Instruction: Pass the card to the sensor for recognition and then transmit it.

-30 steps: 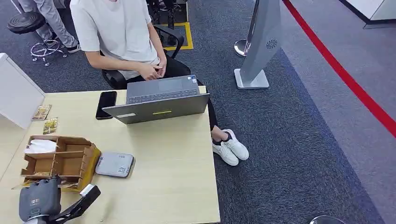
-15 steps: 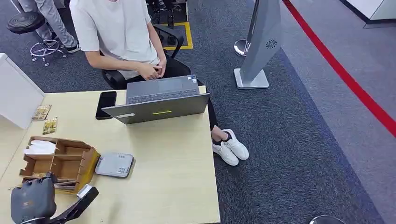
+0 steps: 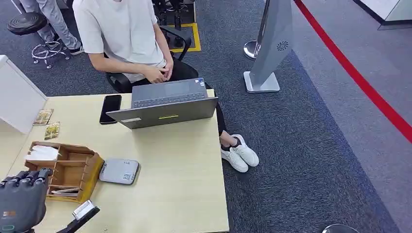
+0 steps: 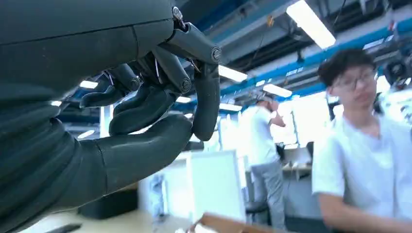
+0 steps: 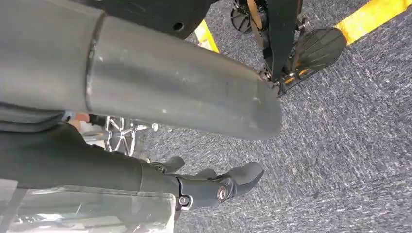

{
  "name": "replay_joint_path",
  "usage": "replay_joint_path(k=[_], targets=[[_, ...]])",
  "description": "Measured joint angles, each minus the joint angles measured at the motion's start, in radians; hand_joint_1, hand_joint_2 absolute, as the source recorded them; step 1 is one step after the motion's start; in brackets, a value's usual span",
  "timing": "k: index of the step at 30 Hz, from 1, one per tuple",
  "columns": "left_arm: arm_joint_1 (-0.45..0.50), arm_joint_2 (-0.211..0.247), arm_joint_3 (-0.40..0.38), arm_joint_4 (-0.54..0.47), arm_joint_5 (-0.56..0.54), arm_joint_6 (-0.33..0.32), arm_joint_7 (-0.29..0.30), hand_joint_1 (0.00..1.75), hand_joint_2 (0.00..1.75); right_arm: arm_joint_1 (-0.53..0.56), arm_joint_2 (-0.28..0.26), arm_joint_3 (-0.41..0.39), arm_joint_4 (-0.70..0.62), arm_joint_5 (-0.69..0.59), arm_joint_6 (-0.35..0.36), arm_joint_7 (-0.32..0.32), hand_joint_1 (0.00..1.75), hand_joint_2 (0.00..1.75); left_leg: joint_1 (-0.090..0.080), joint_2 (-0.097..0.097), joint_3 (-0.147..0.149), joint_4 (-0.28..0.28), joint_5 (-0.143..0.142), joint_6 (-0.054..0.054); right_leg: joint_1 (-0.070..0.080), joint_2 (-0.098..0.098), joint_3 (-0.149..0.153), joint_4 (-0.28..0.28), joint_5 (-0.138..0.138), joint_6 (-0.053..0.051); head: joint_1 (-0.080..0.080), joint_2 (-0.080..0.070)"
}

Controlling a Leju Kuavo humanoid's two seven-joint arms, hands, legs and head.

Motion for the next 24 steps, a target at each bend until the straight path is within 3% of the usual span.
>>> replay_joint_path(k=[8,9,24], targets=[[-0.037,0.039,-0.043,-0.067,0.008,0.005,-0.02,1.75,1.75,0.0,0.0,-0.001,0.0,-0.012,0.0,-0.002,0.0,0.0,0.0,0.0,0.0,0.0,0.0,0.0,0.0,0.0,0.0,0.0,0.0,0.0,-0.001,0.0],[-0.04,0.041,-0.045,-0.067,0.009,0.002,-0.02,0.0,1.75,0.0,0.0,-0.001,0.0,-0.012,0.001,-0.002,0.0,0.0,0.0,0.0,0.0,0.0,0.0,0.0,0.0,0.0,0.0,0.0,0.0,0.0,0.0,0.0],[-0.043,0.057,-0.053,-0.067,0.012,-0.001,-0.017,0.0,1.75,0.0,0.0,-0.001,0.0,-0.012,0.001,-0.001,0.0,0.0,0.0,0.0,0.0,0.0,0.0,0.0,0.0,0.0,0.0,0.0,0.0,0.0,0.0,0.0]])
